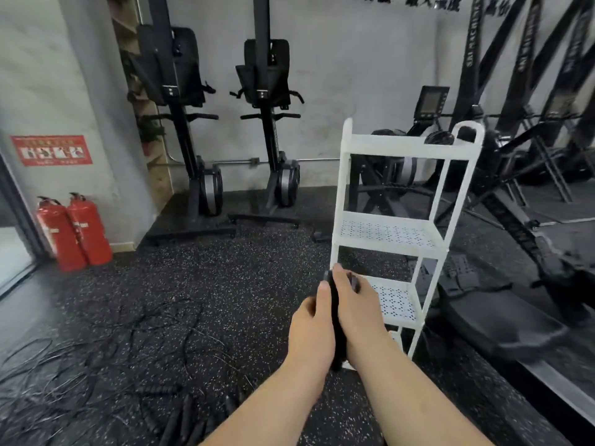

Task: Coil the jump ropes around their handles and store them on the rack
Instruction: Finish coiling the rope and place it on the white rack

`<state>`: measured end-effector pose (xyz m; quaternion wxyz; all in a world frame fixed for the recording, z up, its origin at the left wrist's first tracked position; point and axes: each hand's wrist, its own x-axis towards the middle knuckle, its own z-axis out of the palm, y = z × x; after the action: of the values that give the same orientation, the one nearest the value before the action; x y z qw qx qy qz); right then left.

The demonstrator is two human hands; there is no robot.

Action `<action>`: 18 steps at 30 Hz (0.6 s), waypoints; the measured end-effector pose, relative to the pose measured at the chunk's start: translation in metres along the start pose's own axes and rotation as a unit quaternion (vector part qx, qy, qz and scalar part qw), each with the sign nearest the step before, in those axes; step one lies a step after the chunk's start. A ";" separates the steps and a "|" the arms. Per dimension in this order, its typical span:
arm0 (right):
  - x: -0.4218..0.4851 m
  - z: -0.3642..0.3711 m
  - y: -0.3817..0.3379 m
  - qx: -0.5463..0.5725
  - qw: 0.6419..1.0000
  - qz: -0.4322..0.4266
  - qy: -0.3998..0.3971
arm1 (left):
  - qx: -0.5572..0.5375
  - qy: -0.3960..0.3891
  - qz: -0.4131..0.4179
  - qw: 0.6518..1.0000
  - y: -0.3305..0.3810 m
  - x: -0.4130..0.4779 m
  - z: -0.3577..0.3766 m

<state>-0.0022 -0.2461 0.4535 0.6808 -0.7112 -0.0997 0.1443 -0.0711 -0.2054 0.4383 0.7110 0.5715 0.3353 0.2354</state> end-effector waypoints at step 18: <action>0.013 -0.099 -0.107 0.181 0.974 0.084 -0.111 | -0.010 -0.059 0.081 0.995 0.082 -0.032 0.082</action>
<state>0.0495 -0.3295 0.5621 0.7681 -0.5618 -0.0867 0.2946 -0.0271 -0.2624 0.5346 0.7139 0.6024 0.2429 0.2617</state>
